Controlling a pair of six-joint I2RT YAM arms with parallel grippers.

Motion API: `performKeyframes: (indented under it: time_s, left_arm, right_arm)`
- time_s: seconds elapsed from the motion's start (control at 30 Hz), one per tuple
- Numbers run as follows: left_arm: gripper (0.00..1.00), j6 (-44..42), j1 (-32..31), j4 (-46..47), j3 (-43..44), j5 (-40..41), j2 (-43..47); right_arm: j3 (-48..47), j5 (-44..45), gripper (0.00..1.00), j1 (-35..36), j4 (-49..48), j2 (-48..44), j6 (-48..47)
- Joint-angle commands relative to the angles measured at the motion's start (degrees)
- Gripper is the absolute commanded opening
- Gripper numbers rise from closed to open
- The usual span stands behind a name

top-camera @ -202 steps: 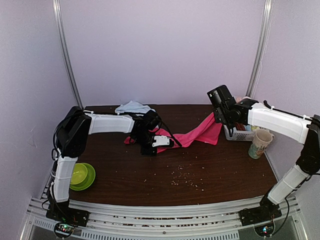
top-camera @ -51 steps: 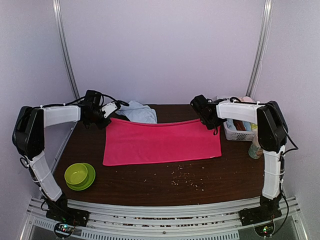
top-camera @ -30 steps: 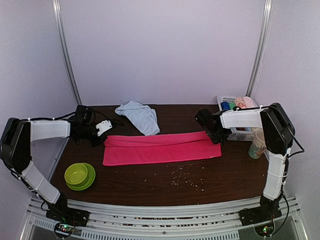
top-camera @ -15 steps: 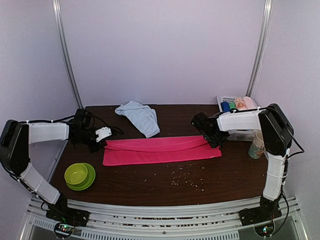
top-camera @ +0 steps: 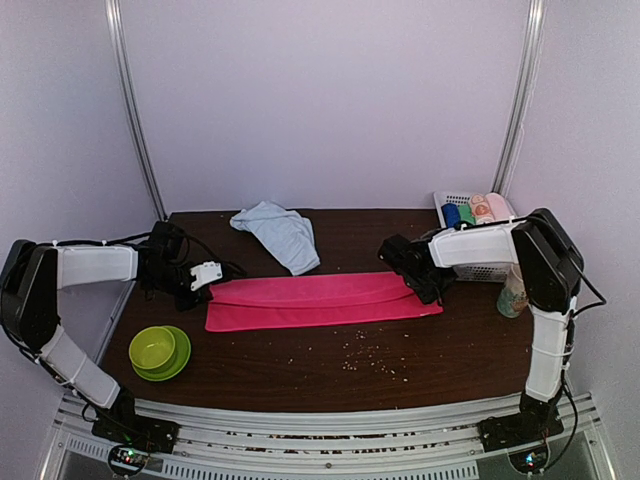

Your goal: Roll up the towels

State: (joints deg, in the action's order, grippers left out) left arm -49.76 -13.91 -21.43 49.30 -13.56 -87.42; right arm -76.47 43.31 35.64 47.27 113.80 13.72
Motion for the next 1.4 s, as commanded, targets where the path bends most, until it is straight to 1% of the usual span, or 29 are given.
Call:
performKeyframes:
  time_s: [0.0, 0.63, 0.87, 1.03, 1.37]
  left_arm:
    - [0.01, -1.8, 0.5, -1.8, 0.6, 0.0, -0.2]
    - [0.00, -3.4, 0.5, -3.0, 0.7, 2.6, -2.0]
    - [0.00, -3.1, 0.5, -3.1, 1.0, 2.9, -2.3]
    - [0.00, -2.9, 0.5, -2.8, 0.7, 3.2, -1.7]
    - [0.00, -1.9, 0.5, -0.9, 0.4, 4.7, -0.8]
  right_arm:
    - [0.7, 0.9, 0.02, 1.0, 2.3, 1.2, 1.0]
    - [2.1, 1.8, 0.00, 3.1, 6.4, 1.2, 2.1]
    - [3.1, 2.2, 0.00, 3.7, 6.8, 0.6, 2.2]
    - [4.9, 4.8, 0.00, 3.7, 7.4, 0.8, 2.7]
    - [5.3, 4.6, 0.00, 3.7, 6.3, 0.2, 2.1]
